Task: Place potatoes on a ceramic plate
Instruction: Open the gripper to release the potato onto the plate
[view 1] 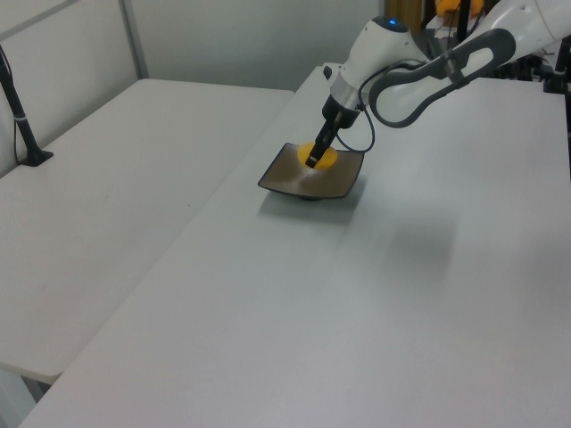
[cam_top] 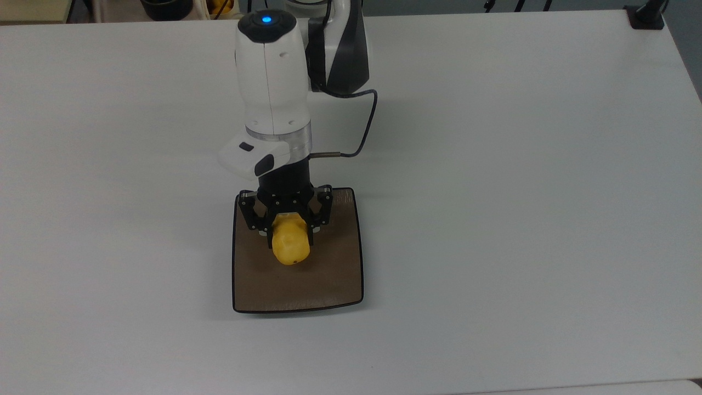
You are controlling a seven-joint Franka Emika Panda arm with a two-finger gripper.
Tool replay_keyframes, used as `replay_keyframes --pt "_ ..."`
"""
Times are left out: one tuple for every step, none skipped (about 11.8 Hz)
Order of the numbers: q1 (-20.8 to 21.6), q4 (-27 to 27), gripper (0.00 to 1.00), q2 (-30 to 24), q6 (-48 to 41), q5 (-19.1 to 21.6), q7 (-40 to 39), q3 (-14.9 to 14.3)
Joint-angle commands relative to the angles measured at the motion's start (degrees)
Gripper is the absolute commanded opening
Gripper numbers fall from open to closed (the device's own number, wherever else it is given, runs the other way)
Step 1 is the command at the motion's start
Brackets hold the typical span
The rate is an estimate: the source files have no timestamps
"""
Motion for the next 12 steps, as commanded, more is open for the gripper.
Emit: replay_keyframes --pt "1.1 0.3 0.24 2.2 2.0 0.4 1.2 -0.2" --pt "1.2 0.3 0.36 2.3 2.0 0.5 1.2 -0.2" --pt "1.2 0.3 0.54 2.3 2.0 0.4 1.2 -0.2" --pt "1.2 0.3 0.7 2.3 2.0 0.4 1.2 -0.2" --pt "1.2 0.3 0.92 2.3 2.0 0.4 1.2 -0.2" --pt "1.2 0.2 1.0 2.1 2.0 0.3 1.1 -0.2" --pt "1.2 0.2 1.0 1.6 1.9 0.4 1.1 -0.2" --pt "1.2 0.2 1.0 0.6 1.3 0.4 1.1 -0.2" --pt "1.1 -0.2 1.0 -1.5 0.6 0.4 1.1 -0.2" --pt "1.1 -0.2 1.0 -4.0 -3.9 0.4 1.1 -0.3" --pt "0.8 0.1 1.0 -6.8 -9.6 0.4 1.0 -0.3" --pt "0.7 0.0 1.0 -9.8 -15.0 0.4 0.9 -0.3"
